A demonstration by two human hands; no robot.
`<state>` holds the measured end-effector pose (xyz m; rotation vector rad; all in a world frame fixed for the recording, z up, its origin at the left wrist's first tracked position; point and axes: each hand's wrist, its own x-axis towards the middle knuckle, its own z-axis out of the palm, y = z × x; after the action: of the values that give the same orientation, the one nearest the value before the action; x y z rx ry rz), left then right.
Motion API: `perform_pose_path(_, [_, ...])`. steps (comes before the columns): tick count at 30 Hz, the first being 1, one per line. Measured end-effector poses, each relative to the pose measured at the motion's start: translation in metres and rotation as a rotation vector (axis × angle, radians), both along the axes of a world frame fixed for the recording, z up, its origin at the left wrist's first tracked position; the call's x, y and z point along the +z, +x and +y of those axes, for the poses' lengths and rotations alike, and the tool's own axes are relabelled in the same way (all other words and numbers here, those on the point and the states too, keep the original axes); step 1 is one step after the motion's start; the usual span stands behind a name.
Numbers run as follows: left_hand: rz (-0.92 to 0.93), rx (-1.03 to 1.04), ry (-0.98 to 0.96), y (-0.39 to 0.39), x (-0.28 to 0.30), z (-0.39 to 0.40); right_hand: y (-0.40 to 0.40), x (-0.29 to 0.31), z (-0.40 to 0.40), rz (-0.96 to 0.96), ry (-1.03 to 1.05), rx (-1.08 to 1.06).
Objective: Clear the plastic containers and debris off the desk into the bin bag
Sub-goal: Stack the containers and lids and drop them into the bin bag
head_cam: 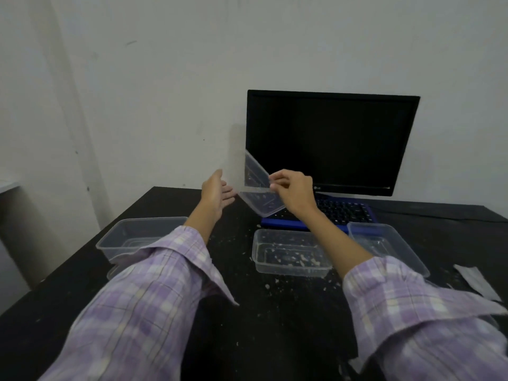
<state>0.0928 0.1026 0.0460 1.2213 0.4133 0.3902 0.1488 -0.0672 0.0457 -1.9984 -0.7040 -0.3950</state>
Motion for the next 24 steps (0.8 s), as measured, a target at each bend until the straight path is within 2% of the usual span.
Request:
perform_pose_path(2, [-0.052, -0.063, -0.107, -0.008, 0.005, -0.010, -0.008, 0.000, -0.018, -0.124, -0.078, 0.013])
perform_pose_path(5, [-0.095, -0.082, -0.156, -0.020, 0.011, -0.025, -0.019, -0.006, -0.040, -0.248, -0.183, 0.003])
perform_pose_path(9, [-0.074, -0.072, -0.106, -0.032, 0.011, -0.046, -0.036, -0.011, -0.071, -0.219, -0.291, 0.033])
perform_pose_path(11, [-0.054, -0.105, -0.102, -0.037, 0.006, -0.054, -0.042, -0.016, -0.084, -0.149, -0.293, 0.052])
perform_pose_path(14, [-0.022, -0.147, -0.111, -0.046, 0.001, -0.064, -0.049, -0.020, -0.098, 0.021, -0.095, -0.093])
perform_pose_path(16, [-0.003, -0.174, -0.105, -0.052, -0.003, -0.071, -0.048, -0.023, -0.107, 0.184, -0.011, -0.208])
perform_pose_path(19, [0.033, -0.181, -0.072, -0.056, -0.011, -0.078, -0.040, -0.032, -0.118, 0.440, 0.062, -0.248])
perform_pose_path(21, [0.084, -0.140, 0.045, -0.054, -0.022, -0.081, -0.039, -0.042, -0.121, 0.435, 0.020, -0.297])
perform_pose_path(24, [0.252, -0.015, 0.377, -0.046, -0.042, -0.081, -0.042, -0.056, -0.118, 0.420, -0.030, -0.368])
